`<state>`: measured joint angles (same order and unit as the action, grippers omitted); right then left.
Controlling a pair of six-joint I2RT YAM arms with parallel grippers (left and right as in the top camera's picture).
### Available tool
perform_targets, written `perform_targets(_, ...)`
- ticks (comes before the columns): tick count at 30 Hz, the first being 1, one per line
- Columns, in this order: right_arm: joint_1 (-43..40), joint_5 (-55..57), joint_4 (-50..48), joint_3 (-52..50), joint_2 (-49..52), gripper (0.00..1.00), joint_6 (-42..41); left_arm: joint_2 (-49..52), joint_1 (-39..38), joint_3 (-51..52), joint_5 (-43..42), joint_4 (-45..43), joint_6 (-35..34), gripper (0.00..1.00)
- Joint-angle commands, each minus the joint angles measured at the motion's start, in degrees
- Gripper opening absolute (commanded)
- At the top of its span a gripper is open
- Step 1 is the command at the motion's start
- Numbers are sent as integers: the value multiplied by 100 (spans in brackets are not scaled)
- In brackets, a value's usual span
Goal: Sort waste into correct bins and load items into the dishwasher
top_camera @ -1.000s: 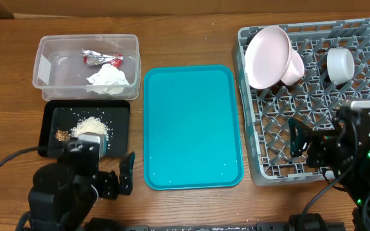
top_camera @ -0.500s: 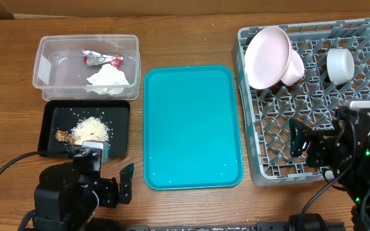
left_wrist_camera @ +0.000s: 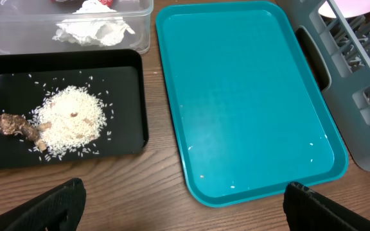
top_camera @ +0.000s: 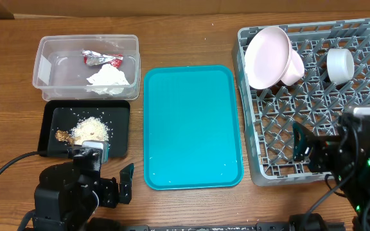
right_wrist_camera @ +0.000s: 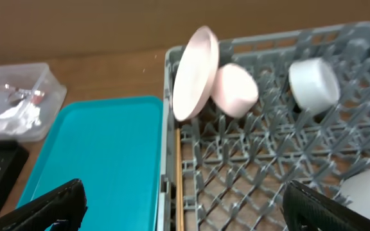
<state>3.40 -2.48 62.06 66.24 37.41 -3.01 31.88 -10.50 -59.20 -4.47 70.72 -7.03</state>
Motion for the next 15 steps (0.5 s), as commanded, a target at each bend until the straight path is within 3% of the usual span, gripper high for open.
perform_targets(1, -9, 188, -254, -280, -437, 100, 7, -7, 0, 22, 39, -13, 20, 100)
perform_targets(6, -9, 133, -1189, -1252, -1130, 100, 4, -7, 0, 22, 39, -13, 20, 100)
perform_targets(15, 83, 111, -4400, -3864, -2771, 100, 4, -7, -2, 22, 39, -13, 20, 100)
